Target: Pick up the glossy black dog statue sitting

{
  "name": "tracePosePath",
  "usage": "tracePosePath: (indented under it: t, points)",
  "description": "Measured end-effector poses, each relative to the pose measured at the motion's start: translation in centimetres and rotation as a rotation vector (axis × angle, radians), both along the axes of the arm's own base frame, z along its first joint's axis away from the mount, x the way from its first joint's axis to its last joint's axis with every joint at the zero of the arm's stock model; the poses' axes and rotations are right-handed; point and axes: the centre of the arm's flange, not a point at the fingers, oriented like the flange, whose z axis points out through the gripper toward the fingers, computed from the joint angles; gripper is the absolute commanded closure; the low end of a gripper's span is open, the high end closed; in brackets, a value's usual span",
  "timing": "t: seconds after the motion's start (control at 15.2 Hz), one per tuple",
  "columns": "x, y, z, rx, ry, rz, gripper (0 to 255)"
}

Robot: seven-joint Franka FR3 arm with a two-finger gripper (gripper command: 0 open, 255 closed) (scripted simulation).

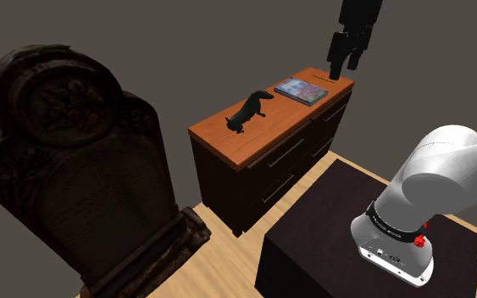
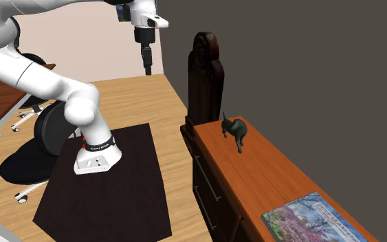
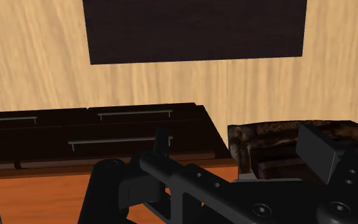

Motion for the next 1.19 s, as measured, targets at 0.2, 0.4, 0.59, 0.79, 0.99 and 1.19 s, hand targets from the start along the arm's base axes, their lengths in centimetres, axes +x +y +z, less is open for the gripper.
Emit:
tracePosePath:
  t: [0.2, 0.4, 0.59, 0.79, 0.99, 1.19]
  points:
    - [1.2, 0.8, -1.0, -0.006, 0.001, -0.033, 0]
    - [3.6, 2.5, -3.1, -0.021, 0.001, -0.110, 0]
    - [6.2, 4.1, -5.3, -0.036, 0.001, -0.194, 0]
    - [9.1, 5.6, -7.8, -0.051, 0.001, -0.279, 0]
    - [12.4, 6.9, -10.1, -0.066, 0.001, -0.364, 0]
    - [15.3, 7.6, -12.6, -0.081, 0.001, -0.449, 0]
